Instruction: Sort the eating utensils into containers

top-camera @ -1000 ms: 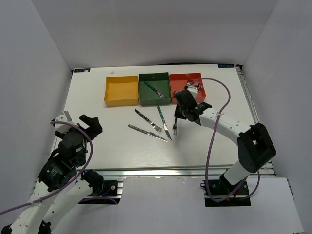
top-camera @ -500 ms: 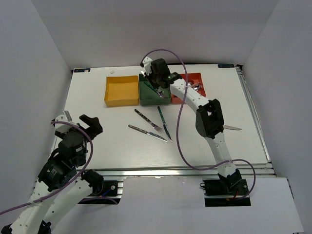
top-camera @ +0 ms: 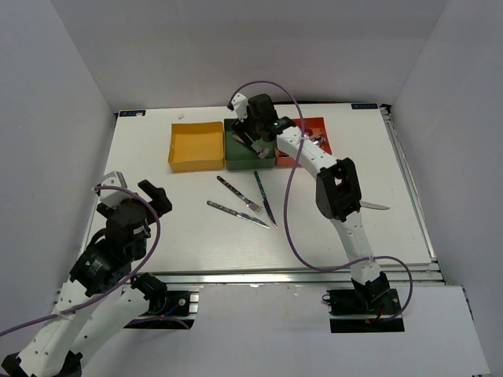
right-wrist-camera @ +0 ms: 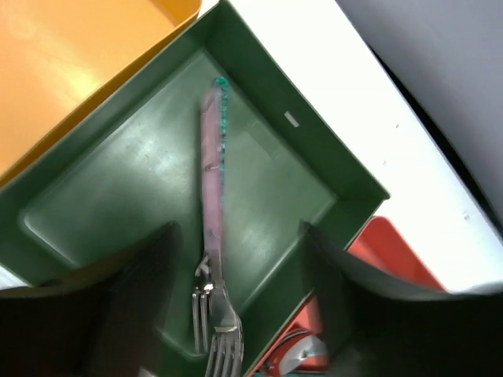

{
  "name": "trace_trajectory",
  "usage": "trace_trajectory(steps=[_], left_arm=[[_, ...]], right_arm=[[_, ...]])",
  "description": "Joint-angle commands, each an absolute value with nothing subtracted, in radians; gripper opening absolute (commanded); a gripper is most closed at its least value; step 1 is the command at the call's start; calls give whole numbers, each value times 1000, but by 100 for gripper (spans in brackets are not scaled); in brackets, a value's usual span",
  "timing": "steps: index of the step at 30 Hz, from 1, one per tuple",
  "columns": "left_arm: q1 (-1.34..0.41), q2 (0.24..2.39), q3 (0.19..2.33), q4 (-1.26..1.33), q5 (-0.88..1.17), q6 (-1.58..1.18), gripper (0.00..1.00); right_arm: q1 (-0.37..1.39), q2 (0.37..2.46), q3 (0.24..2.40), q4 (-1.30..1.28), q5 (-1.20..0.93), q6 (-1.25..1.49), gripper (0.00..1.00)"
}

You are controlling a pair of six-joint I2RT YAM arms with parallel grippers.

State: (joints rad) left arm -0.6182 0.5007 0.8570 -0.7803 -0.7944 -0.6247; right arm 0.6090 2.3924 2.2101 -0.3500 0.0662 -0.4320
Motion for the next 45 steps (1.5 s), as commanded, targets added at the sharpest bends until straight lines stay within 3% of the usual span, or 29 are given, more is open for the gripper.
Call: trace_trajectory(steps=[1, 5, 8, 10, 14, 20, 24, 29, 36, 39, 41, 44, 45], left_arm=[[-618, 518, 850, -767, -781, -611, 98], [-617, 603, 864, -750, -740, -606, 98], [-618, 803, 936, -775, -628, -710, 98], [-630, 989, 974, -749, -542, -806, 98], [-681, 1225, 1023, -704, -569, -995, 98], [-745, 1526, 1202, -739, -634, -1179, 98], [-759, 1715, 1325, -765, -655, -1218, 88], [-758, 1926, 1480, -848, -693, -1256, 87], [-752, 2060, 1575, -907, -722, -1304, 83], [-738, 2072, 1549, -885, -716, -1305, 76], [-732, 2083, 1537, -864, -700, -1304, 64], [-726, 2091, 1505, -835, -680, -1301, 56], [-726, 2089, 1496, -819, -680, -1304, 48]], right_arm=[[607, 2300, 2209, -290, 81, -422, 86], [609, 2232, 2220, -317, 121, -338, 89], [607, 2070, 2111, -353, 225, -116, 89], [603, 1868, 1864, -356, 313, 27, 89], [600, 1556, 1444, -348, 328, 266, 89], [598, 1215, 1024, -324, 293, 328, 89], [598, 1105, 924, -319, 224, 333, 89], [598, 1043, 873, -333, 190, 334, 89], [598, 968, 831, -336, 201, 319, 89], [597, 940, 812, -328, 198, 318, 89], [598, 930, 796, -316, 199, 316, 89], [597, 923, 785, -313, 207, 316, 89], [598, 923, 782, -314, 207, 314, 89]])
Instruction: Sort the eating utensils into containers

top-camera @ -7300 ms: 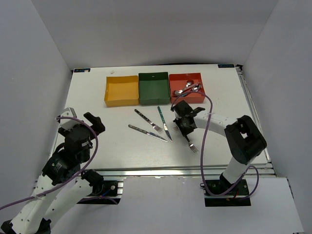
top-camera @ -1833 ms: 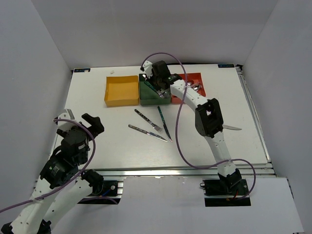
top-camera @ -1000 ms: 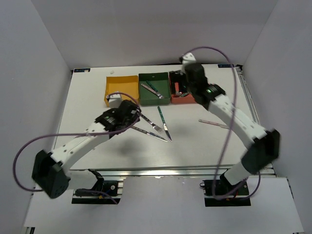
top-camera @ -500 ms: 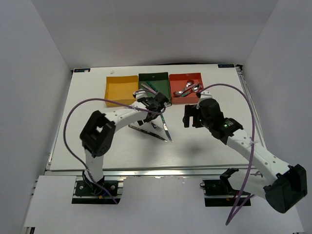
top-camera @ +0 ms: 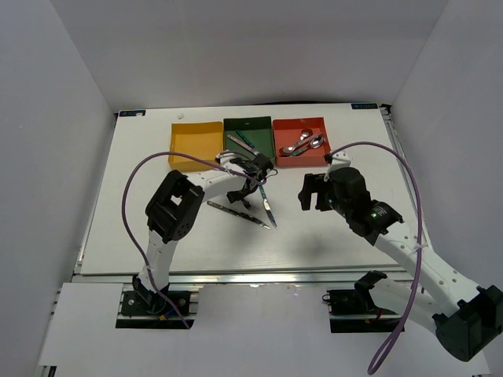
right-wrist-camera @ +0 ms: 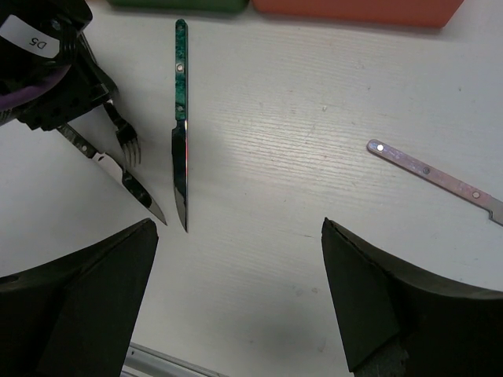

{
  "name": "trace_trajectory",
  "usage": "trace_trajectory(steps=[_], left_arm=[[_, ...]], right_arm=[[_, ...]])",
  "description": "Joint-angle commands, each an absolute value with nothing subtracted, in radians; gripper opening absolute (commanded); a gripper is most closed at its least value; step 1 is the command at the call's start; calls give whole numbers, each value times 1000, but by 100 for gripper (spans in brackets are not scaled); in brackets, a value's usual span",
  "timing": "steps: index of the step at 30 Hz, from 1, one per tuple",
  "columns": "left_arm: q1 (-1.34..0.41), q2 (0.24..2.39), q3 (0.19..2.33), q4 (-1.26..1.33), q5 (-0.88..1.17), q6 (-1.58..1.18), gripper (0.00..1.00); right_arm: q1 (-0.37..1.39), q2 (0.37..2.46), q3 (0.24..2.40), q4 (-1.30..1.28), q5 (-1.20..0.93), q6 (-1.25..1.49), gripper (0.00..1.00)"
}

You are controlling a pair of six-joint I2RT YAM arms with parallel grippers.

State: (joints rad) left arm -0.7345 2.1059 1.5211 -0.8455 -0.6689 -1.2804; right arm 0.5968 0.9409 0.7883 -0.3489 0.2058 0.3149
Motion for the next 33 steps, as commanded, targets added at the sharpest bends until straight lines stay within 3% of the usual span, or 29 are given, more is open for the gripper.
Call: trace_trajectory(steps=[1, 5, 9, 13, 26, 33], left_arm=[[-726, 2076, 1465, -809, -677, -1318, 45], [-724, 2033, 1382, -723, -657, -1322, 33], [-723, 2013, 1356, -706, -649, -1339, 13], [-724, 1925, 1270, -638, -627, -1376, 1], [-784, 1620, 1204, -502, -623, -1324, 0], [-712, 1759, 1478, -488, -600, -1141, 0]], right_arm=[[598, 923, 779, -313, 206, 316, 89], [598, 917, 773, -316, 204, 319, 89], [598, 902, 769, -316, 207, 322, 89], [598, 894, 775, -321, 218, 318, 89], [597, 923, 820, -357, 319, 325, 89], [594, 894, 860, -390, 325, 376, 89]])
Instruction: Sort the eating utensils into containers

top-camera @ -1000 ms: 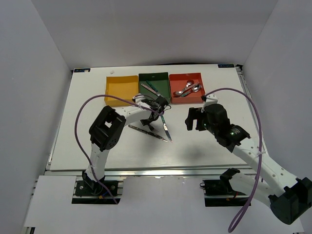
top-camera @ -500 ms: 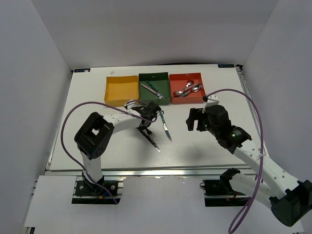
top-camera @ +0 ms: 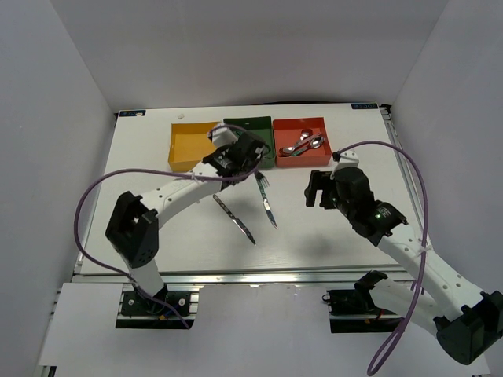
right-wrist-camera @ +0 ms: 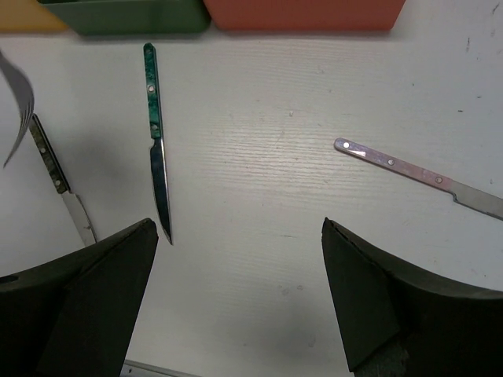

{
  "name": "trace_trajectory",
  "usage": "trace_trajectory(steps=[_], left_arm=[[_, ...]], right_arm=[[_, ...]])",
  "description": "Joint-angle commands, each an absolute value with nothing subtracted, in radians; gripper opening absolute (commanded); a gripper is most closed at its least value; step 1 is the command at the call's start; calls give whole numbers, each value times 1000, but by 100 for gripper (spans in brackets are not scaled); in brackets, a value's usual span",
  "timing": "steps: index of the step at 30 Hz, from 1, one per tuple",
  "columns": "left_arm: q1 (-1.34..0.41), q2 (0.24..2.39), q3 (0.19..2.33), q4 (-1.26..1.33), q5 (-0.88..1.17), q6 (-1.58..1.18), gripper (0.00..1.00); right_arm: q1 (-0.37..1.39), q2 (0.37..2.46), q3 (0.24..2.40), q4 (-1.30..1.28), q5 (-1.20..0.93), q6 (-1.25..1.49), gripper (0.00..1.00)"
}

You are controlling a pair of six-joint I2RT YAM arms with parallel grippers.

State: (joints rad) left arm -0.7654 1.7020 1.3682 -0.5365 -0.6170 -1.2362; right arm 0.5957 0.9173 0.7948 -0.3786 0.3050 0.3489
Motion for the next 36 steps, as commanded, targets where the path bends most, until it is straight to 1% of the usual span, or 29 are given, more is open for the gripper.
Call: trace_trajectory(steps=[1, 2, 3, 9, 13, 15, 16, 17, 18, 21, 24, 25, 26, 27, 29, 30, 31, 32, 33, 35, 36], left_arm=[[-694, 1794, 1521, -489, -571, -1123, 0], [-665, 1830, 1604, -488, -543, -1112, 0], [-654, 1895, 1646, -492, -513, -1105, 0], [-571, 2130, 1905, -453, -399, -1106, 0], [-546, 2239, 2043, -477, -383, -1123, 0], [-535, 2261, 2066, -454, -377, -1132, 1], [-532, 2273, 2072, -457, -377, -1150, 5], [-528, 2275, 2072, -446, -374, -1155, 13], [-526, 2270, 2069, -440, -374, -1160, 35], [-526, 2246, 2057, -437, -380, -1164, 65], [-529, 2162, 1985, -402, -373, -1169, 73], [-531, 2128, 1953, -390, -374, -1170, 78], [-535, 2091, 1881, -350, -376, -1166, 81], [-535, 2010, 1846, -338, -379, -1161, 82], [-546, 1924, 1766, -331, -386, -1106, 86], [-554, 1836, 1744, -343, -429, -1074, 93], [-560, 1789, 1723, -356, -446, -1004, 98], [-567, 1745, 1666, -368, -449, -968, 98], [-568, 1656, 1632, -383, -445, -912, 98], [-568, 1565, 1562, -428, -460, -861, 98], [-568, 1467, 1467, -434, -451, -803, 98]], right_arm=[[592, 893, 862, -400, 319, 380, 89], [594, 885, 864, -405, 315, 382, 89], [594, 882, 862, -406, 313, 382, 89], [594, 874, 844, -411, 316, 364, 89], [594, 874, 825, -414, 318, 347, 89], [594, 871, 815, -414, 314, 342, 89], [594, 867, 812, -416, 313, 342, 89], [594, 864, 808, -417, 310, 341, 89], [594, 861, 807, -417, 305, 339, 89], [594, 861, 804, -417, 304, 334, 89], [594, 871, 802, -413, 292, 331, 89], [594, 879, 802, -399, 272, 331, 89], [594, 894, 801, -390, 253, 333, 89], [594, 903, 795, -379, 235, 333, 89], [594, 959, 781, -313, 135, 330, 89], [595, 986, 779, -295, 108, 336, 89], [600, 1062, 784, -284, 79, 344, 90], [621, 1104, 791, -264, 83, 359, 89], [638, 1144, 802, -252, 97, 365, 89], [666, 1271, 837, -206, 135, 379, 89], [687, 1317, 853, -192, 143, 382, 89]])
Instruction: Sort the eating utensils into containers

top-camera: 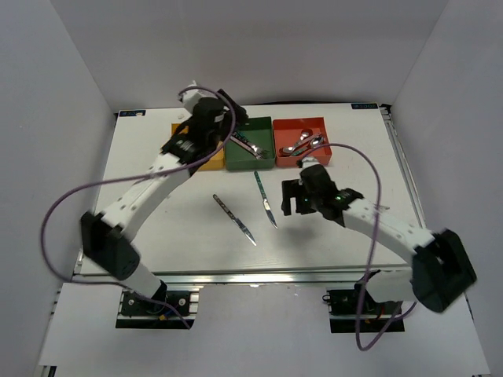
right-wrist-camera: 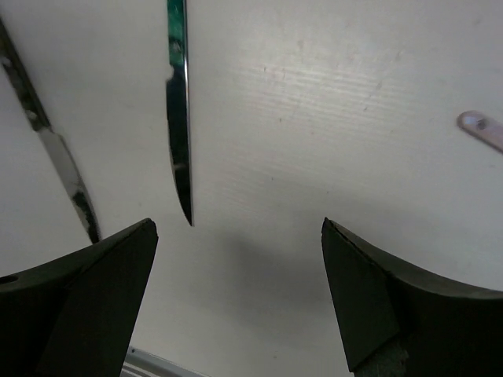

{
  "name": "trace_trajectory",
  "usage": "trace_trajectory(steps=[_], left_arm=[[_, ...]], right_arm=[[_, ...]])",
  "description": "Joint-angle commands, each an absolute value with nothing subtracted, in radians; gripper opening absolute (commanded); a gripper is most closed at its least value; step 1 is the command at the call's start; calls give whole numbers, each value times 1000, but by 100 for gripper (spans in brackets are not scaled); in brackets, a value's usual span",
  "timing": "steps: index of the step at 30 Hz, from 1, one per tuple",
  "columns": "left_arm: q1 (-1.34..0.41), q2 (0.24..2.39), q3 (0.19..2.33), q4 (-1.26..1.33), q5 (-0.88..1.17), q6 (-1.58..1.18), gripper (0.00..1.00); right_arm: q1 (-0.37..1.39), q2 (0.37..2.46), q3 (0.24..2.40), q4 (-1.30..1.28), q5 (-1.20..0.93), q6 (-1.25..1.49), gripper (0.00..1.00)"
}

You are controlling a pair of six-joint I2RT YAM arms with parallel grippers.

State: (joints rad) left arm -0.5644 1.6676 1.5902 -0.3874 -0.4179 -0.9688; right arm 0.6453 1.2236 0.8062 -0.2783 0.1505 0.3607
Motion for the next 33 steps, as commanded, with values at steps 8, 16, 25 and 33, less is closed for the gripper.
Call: trace_trajectory(steps=[8, 16, 25, 33], left_arm=[[-568, 1036, 993, -515, -353, -698, 98], [-568, 766, 729, -613, -334, -721, 98], [-568, 727, 595, -441, -197, -856, 98], [-574, 860, 440, 70, -2, -1057, 95]], right_arm=[[721, 1753, 1125, -150, 242, 328, 75], [738, 1974, 1318, -205, 213, 302, 52], [816, 1889, 1269, -190, 139, 313, 0], [879, 1497, 1077, -81, -37, 379, 0]])
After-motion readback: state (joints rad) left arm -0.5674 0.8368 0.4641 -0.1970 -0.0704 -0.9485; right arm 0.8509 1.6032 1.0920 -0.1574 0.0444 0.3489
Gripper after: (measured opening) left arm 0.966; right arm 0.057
